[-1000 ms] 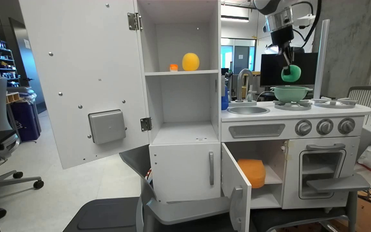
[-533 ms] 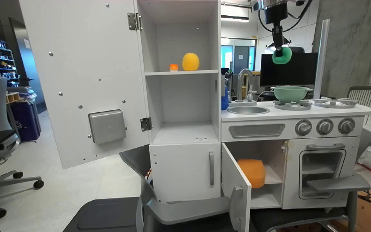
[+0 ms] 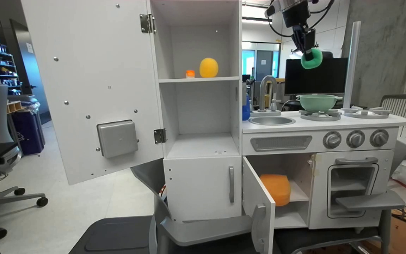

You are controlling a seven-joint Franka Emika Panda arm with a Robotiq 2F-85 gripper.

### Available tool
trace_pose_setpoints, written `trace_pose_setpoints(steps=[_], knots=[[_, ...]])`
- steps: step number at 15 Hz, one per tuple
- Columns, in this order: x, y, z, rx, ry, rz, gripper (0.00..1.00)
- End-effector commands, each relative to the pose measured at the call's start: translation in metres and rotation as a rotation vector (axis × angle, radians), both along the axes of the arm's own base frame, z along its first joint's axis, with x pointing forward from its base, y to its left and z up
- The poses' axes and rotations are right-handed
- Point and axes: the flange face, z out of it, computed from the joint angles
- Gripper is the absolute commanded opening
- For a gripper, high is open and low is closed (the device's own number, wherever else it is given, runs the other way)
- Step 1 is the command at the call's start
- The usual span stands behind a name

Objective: Put the orange sponge and green plushie in the top compartment of the cabinet under the sink, then close the cabinet door

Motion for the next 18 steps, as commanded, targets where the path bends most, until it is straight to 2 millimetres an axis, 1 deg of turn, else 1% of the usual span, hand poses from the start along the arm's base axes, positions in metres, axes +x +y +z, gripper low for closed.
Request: trace_pose_setpoints(steps=[1,5,6,7,9,11,13,14,15,17,18], knots=[[-0.024,0.001,0.004,-0.139,0.067,0.123,0.04],[-0.039,0.005,0.001,-0.231,0.062,0.256,0.04],[-0.042,0.005,-0.004,-0.223,0.025,0.27,0.04],[-0.047,0.006,-0.005,-0.199,-0.006,0.286,0.04],[-0.062,0.005,-0.008,-0.132,-0.025,0.327,0.04],[-0.081,0.002,-0.011,-0.069,-0.032,0.355,0.04],[-0.105,-0.006,-0.018,-0.001,-0.009,0.375,0.04],[-0.12,-0.007,-0.018,0.037,0.003,0.375,0.04],[-0.133,-0.012,-0.023,0.071,0.011,0.372,0.04],[-0.163,-0.011,-0.026,0.124,0.03,0.363,0.04],[-0.177,-0.009,-0.031,0.146,0.037,0.359,0.04]])
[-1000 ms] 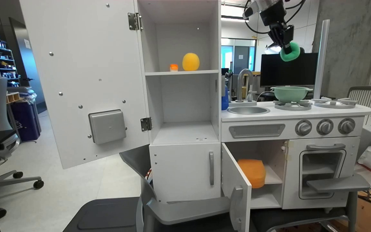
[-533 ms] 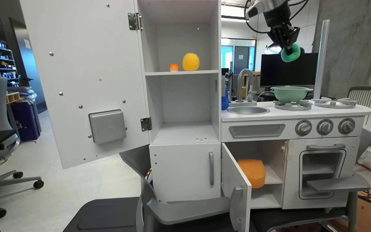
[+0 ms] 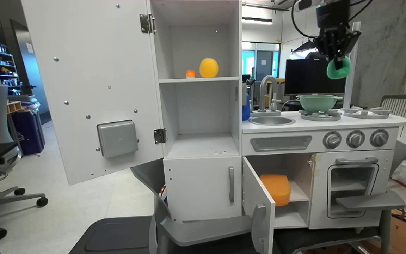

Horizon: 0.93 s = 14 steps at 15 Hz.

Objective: Put the orange sponge and green plushie in the top compartment of the cabinet under the sink, then close the cabinet door

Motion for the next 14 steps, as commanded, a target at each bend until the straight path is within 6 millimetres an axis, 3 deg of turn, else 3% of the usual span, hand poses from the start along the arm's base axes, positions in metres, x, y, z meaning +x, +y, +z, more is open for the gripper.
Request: trace_pose_setpoints(steps=[1,5,8,10,12,14], knots=[[-0.065,0.007,-0.002,0.085,0.018,0.018,0.04],[-0.125,0.04,-0.025,0.116,0.032,0.021,0.04],[-0.171,0.075,-0.062,0.124,0.023,0.033,0.04],[-0.199,0.1,-0.099,0.152,-0.017,0.029,0.04],[-0.218,0.116,-0.132,0.172,-0.06,0.035,0.04],[-0.225,0.131,-0.151,0.18,-0.121,0.038,0.04]])
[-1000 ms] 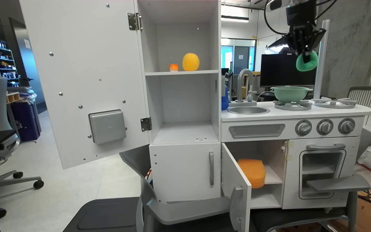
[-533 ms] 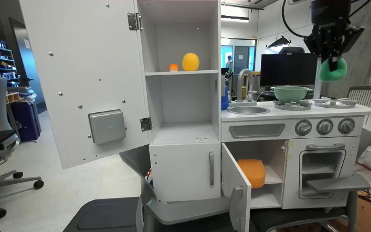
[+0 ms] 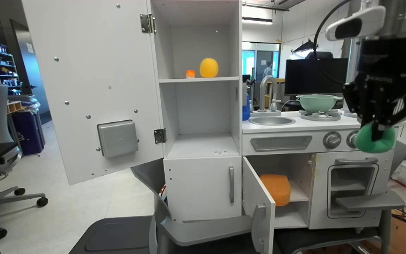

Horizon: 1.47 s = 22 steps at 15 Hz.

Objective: Put the orange sponge and green plushie in the top compartment of the cabinet under the sink, then close the cabinet door

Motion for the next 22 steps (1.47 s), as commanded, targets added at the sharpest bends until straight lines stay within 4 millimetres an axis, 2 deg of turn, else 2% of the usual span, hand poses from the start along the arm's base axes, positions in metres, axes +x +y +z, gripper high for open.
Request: trace_pose_setpoints(steps=[1,3,5,6,8,10,11,13,16,18,19,20,21,22], knots=[[-0.017,0.013,-0.029,0.022,-0.107,-0.003,0.04],[-0.011,0.01,-0.026,0.0,-0.176,-0.012,0.04],[0.003,-0.004,-0.024,-0.009,-0.243,-0.03,0.04],[0.013,-0.003,-0.022,-0.033,-0.275,-0.037,0.04],[0.029,-0.013,-0.03,-0.058,-0.321,-0.051,0.04],[0.039,-0.011,-0.044,-0.092,-0.36,-0.05,0.04],[0.053,0.0,-0.059,-0.097,-0.374,-0.045,0.04],[0.062,0.019,-0.088,-0.112,-0.401,-0.04,0.04],[0.076,0.042,-0.147,-0.134,-0.417,-0.036,0.04],[0.086,0.048,-0.184,-0.141,-0.428,-0.042,0.04],[0.09,0.053,-0.196,-0.148,-0.432,-0.044,0.04],[0.096,0.046,-0.211,-0.147,-0.441,-0.05,0.04],[0.102,0.044,-0.223,-0.149,-0.448,-0.054,0.04],[0.109,0.044,-0.226,-0.154,-0.454,-0.061,0.04]])
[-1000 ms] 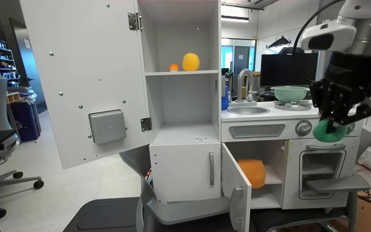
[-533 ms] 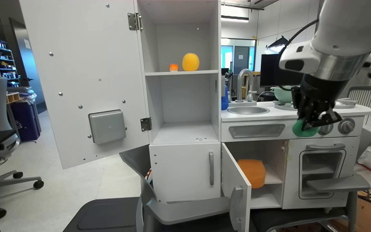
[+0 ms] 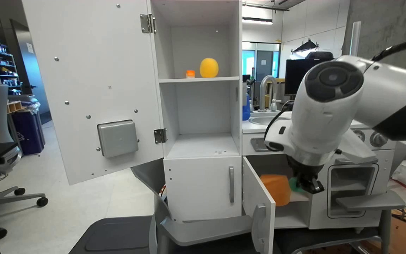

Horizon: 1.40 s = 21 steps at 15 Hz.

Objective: Put the orange sponge and green plushie in the top compartment of the cabinet under the sink, then close the cabinet door

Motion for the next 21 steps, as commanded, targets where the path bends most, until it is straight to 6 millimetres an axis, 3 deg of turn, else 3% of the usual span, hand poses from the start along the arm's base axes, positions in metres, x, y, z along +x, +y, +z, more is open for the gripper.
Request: trace_pose_setpoints(steps=[1,10,21], knots=[[0.032,-0.01,-0.031,-0.008,-0.041,-0.015,0.04],[0.08,-0.042,-0.055,0.007,-0.137,-0.073,0.04],[0.097,-0.061,-0.08,0.057,-0.304,-0.065,0.04]])
